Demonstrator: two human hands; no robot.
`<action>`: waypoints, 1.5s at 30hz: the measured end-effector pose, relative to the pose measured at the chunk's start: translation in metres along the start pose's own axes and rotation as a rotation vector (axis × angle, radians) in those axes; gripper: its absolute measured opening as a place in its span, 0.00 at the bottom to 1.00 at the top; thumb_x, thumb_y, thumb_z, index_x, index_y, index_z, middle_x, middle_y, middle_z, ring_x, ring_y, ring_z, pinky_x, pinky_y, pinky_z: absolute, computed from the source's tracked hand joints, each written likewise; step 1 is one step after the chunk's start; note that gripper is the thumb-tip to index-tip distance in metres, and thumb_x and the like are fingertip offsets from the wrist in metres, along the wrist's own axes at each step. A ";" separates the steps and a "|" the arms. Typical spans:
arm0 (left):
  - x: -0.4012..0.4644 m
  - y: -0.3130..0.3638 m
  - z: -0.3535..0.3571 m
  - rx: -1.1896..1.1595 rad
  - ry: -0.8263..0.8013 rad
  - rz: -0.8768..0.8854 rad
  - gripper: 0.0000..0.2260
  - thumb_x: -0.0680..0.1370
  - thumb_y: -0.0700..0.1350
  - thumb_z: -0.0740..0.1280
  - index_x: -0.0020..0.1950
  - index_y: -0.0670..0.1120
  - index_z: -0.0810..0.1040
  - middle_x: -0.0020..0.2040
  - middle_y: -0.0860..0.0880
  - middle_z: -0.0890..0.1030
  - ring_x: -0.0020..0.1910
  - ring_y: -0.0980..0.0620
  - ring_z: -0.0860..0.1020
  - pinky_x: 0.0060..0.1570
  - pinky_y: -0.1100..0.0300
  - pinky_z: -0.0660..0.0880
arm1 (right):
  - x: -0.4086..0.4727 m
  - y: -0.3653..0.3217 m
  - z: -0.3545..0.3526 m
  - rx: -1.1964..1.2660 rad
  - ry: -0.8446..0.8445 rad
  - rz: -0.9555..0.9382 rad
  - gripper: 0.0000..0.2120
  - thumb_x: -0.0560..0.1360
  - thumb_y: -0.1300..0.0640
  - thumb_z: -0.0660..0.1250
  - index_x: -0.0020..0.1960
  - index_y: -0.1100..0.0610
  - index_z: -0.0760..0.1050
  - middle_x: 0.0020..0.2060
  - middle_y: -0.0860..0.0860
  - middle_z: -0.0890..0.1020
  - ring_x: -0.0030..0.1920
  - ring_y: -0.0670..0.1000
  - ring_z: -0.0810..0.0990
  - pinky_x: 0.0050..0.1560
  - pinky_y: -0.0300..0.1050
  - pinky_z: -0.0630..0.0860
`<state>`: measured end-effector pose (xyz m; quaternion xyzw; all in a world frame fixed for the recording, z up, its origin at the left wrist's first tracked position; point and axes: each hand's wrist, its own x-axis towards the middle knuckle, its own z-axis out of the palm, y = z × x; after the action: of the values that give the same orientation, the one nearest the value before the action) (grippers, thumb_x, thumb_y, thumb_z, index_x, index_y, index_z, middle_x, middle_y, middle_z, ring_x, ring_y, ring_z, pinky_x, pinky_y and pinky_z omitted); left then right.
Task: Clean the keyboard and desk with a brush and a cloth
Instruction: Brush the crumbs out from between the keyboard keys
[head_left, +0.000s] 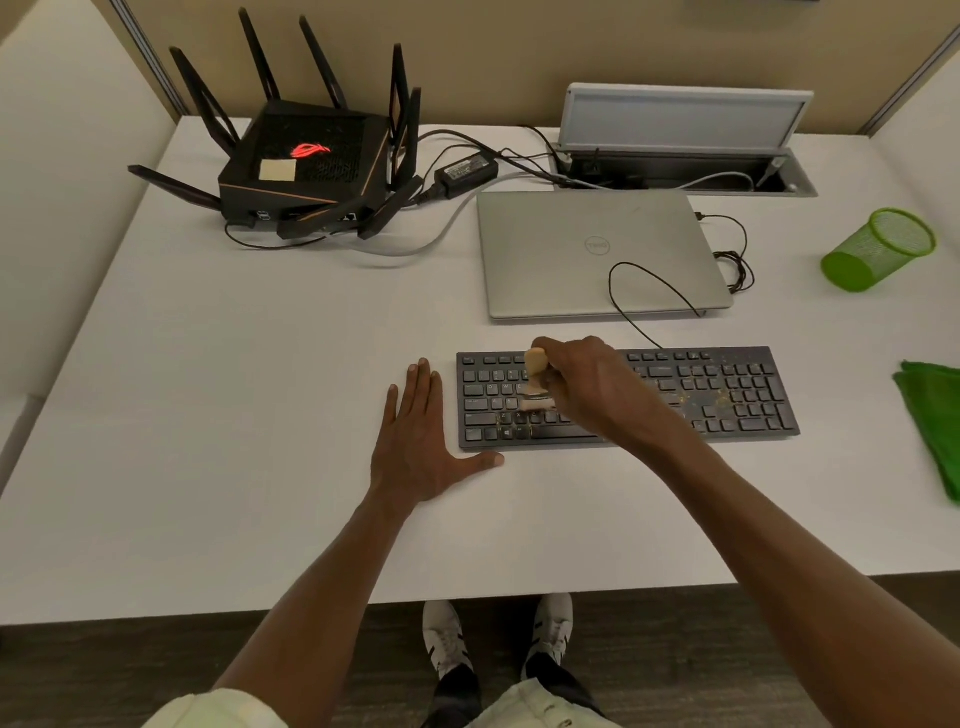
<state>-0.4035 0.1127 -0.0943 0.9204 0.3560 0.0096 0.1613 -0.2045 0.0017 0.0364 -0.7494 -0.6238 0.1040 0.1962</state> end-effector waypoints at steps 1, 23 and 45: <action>0.000 0.000 0.000 0.000 -0.002 0.000 0.65 0.64 0.86 0.51 0.83 0.39 0.45 0.83 0.43 0.39 0.82 0.49 0.36 0.80 0.47 0.38 | 0.001 -0.005 0.001 0.042 0.004 -0.015 0.04 0.78 0.64 0.63 0.46 0.57 0.74 0.33 0.53 0.81 0.33 0.52 0.78 0.32 0.47 0.73; 0.000 -0.001 -0.001 0.025 -0.014 -0.001 0.64 0.64 0.86 0.50 0.83 0.39 0.44 0.83 0.43 0.38 0.82 0.49 0.36 0.80 0.47 0.38 | 0.003 0.002 0.001 -0.021 0.081 0.050 0.05 0.78 0.65 0.64 0.52 0.59 0.75 0.33 0.51 0.80 0.31 0.49 0.74 0.31 0.38 0.66; -0.001 -0.001 -0.001 0.022 0.001 -0.001 0.63 0.65 0.85 0.53 0.83 0.39 0.45 0.83 0.43 0.39 0.82 0.48 0.37 0.80 0.48 0.37 | 0.000 0.009 0.001 -0.091 0.026 0.159 0.08 0.78 0.60 0.65 0.55 0.62 0.75 0.39 0.56 0.82 0.34 0.51 0.76 0.34 0.41 0.69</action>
<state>-0.4049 0.1124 -0.0937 0.9219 0.3566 0.0060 0.1511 -0.1966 0.0006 0.0320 -0.8061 -0.5637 0.0810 0.1609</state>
